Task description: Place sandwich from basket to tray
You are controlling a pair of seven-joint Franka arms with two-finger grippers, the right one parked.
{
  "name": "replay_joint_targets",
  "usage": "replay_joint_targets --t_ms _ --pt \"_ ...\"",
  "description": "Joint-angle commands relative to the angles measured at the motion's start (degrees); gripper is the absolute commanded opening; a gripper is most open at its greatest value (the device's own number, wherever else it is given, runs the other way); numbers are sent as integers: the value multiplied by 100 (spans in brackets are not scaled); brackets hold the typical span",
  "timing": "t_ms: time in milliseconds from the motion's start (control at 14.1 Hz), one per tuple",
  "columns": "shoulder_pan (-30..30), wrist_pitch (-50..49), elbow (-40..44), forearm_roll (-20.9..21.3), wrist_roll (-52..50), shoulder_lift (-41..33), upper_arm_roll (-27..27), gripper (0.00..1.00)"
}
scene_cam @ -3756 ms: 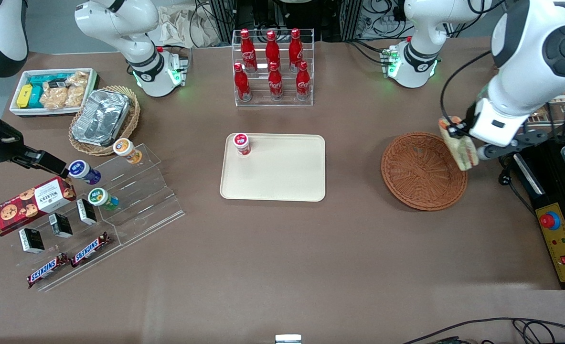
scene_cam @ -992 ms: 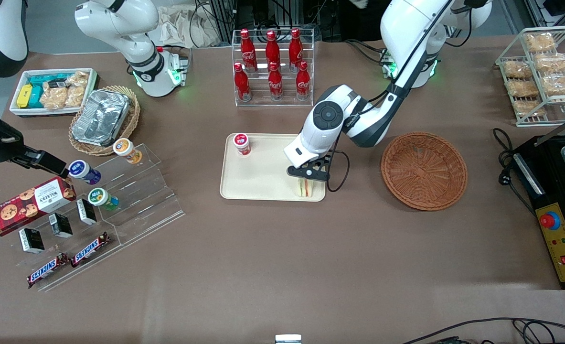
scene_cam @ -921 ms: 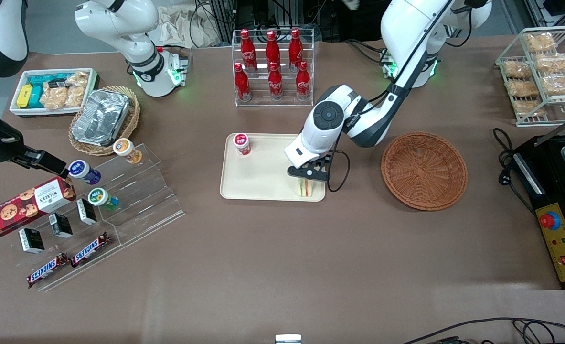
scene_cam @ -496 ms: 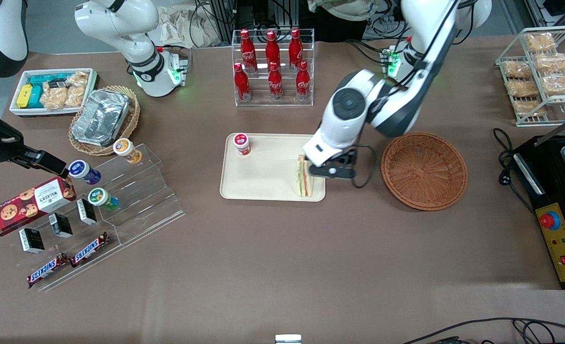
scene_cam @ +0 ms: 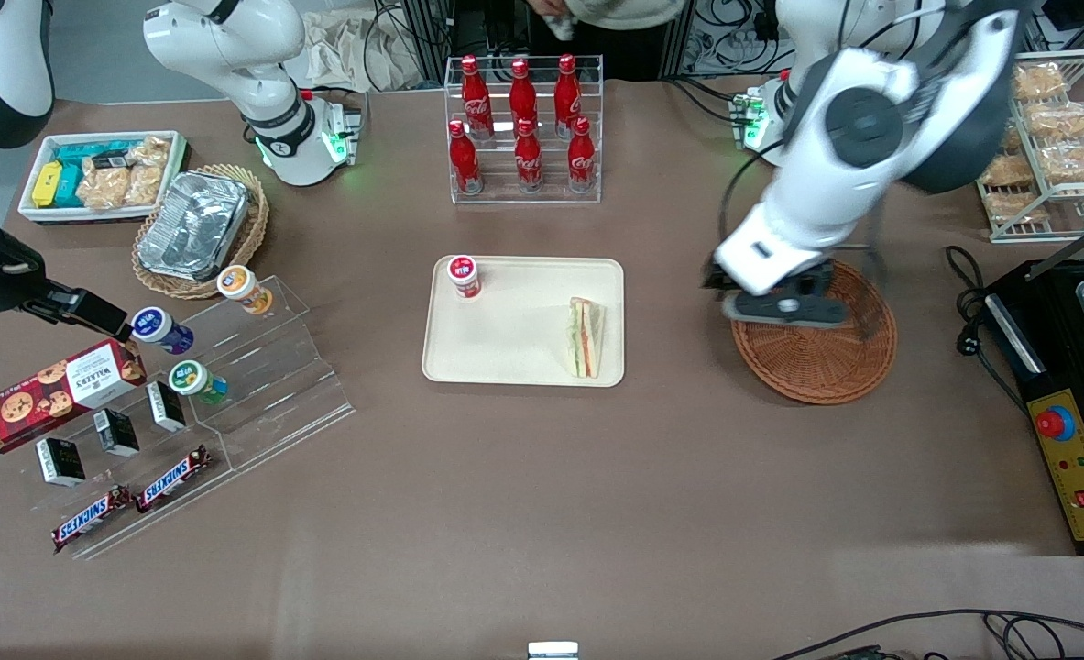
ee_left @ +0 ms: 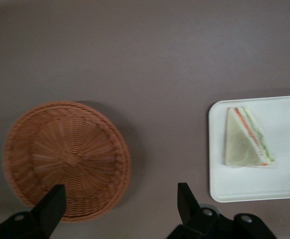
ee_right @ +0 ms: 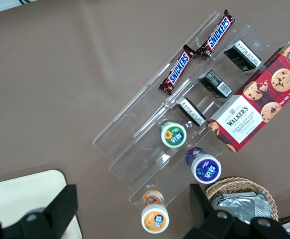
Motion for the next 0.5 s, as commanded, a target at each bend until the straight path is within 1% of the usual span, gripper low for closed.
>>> replay_joint_targets --t_ms 0,71,213,354,425 --pt "577 -439 -22 56 850 -397 -21 99" --pt "823 -493 -22 65 1132 -468 -21 99" --pt "1132 -685 13 354 1389 -548 -29 99" --pt "1448 -897 241 285 1748 -530 -38 99" --pt "1545 -941 346 355 1968 -522 -38 99"
